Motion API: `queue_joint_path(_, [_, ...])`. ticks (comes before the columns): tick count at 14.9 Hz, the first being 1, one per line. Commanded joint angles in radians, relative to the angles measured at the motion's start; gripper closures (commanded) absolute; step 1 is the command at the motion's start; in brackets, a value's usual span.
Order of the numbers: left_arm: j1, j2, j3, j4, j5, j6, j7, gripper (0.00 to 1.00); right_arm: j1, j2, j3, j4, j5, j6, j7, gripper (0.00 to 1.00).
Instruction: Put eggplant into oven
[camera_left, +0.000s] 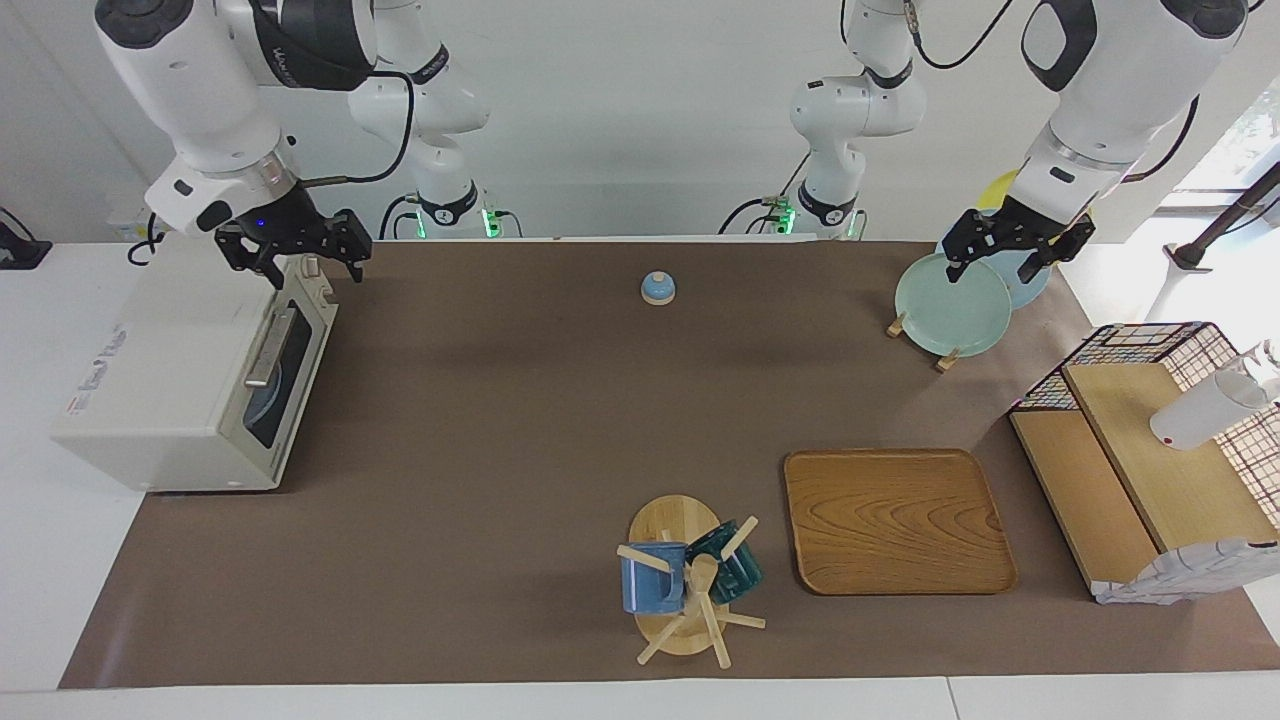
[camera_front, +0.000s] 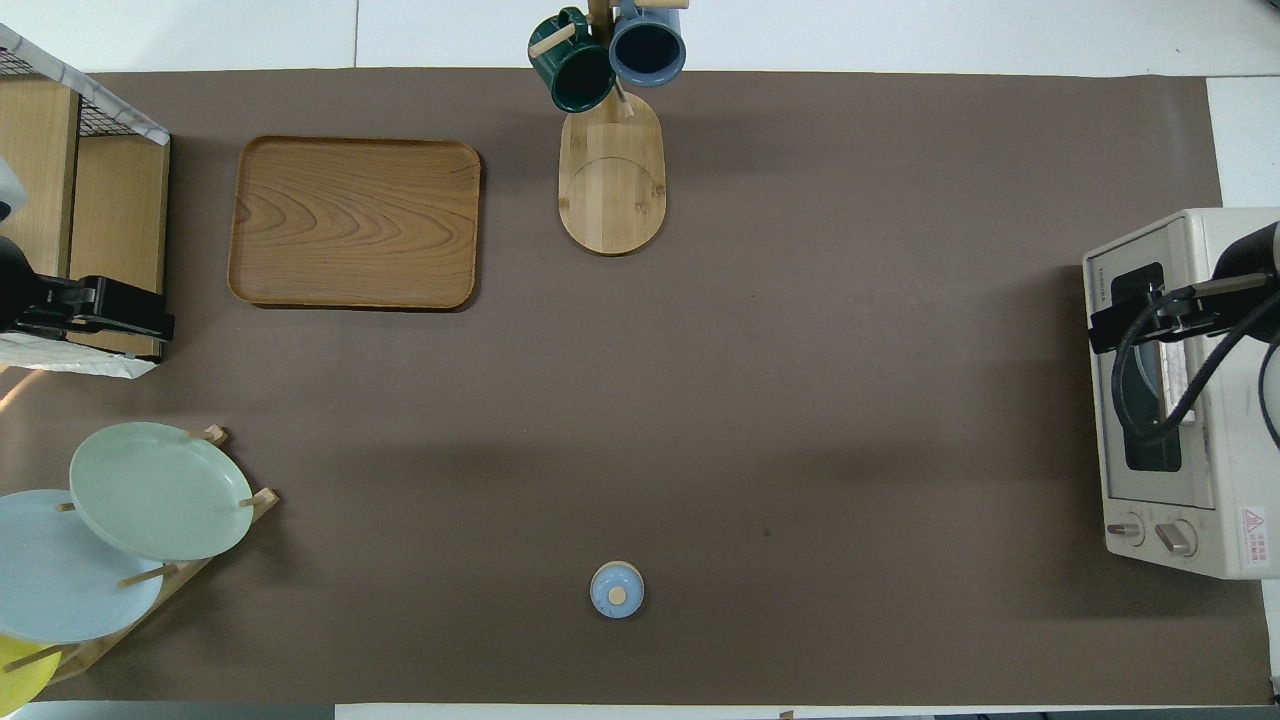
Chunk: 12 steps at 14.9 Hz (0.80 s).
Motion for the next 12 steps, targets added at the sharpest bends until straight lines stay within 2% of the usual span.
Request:
queue_joint_path(1, [0.007, -0.009, 0.002, -0.008, -0.011, 0.004, 0.007, 0.0, -0.02, 0.021, 0.0, 0.027, 0.016, -0.008, 0.015, 0.0])
queue_joint_path(12, [0.01, -0.009, 0.002, -0.008, -0.011, 0.004, 0.007, 0.0, -0.026, 0.013, 0.0, 0.027, 0.024, -0.011, 0.015, 0.0])
